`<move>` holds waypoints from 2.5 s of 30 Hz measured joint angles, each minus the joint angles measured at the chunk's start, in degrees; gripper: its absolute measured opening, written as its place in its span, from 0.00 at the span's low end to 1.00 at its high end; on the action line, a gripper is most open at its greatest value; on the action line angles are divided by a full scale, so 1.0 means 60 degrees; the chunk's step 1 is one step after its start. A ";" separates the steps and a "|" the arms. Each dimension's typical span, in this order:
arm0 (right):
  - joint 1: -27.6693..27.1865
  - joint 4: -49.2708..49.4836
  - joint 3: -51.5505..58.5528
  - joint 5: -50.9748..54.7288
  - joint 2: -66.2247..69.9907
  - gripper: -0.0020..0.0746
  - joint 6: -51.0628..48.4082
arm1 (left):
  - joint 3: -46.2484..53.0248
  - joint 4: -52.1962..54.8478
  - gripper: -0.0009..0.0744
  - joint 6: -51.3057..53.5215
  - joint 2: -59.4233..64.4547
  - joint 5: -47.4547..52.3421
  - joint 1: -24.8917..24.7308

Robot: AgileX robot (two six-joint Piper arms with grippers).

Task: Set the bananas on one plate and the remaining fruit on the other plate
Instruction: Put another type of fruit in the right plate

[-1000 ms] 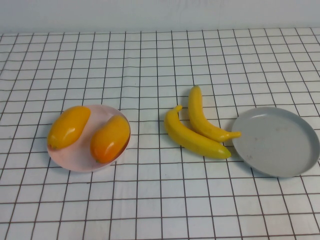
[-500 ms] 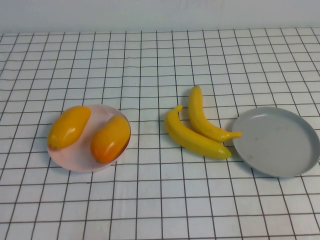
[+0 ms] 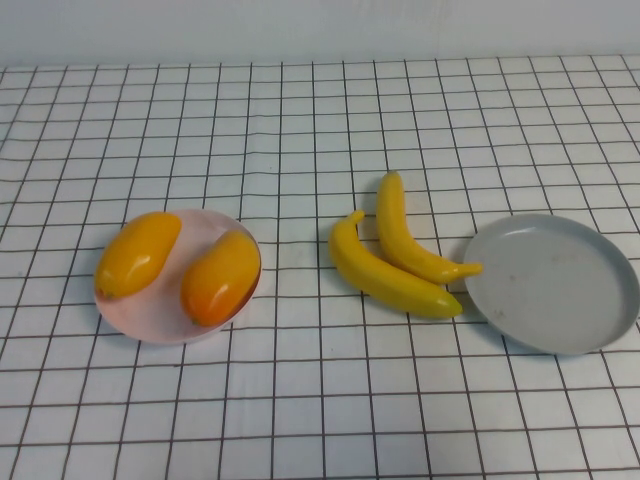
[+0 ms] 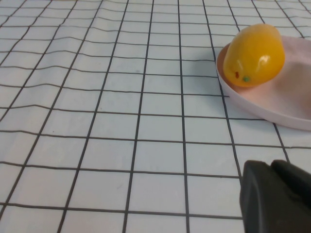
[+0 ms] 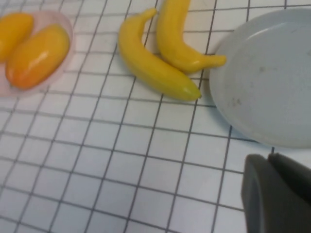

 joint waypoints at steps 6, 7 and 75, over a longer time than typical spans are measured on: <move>0.0161 -0.0251 -0.2493 0.1687 0.3201 0.01 -0.1641 | 0.0000 0.0000 0.01 0.0000 0.0000 0.0000 0.0000; 0.0309 -0.0459 -0.2964 0.1872 0.3769 0.01 -0.1686 | 0.0000 0.0000 0.01 0.0000 0.0000 0.0000 0.0000; 0.0078 -0.4318 -0.8087 0.2451 1.1379 0.71 -0.0283 | 0.0000 0.0000 0.01 0.0000 0.0000 0.0000 0.0000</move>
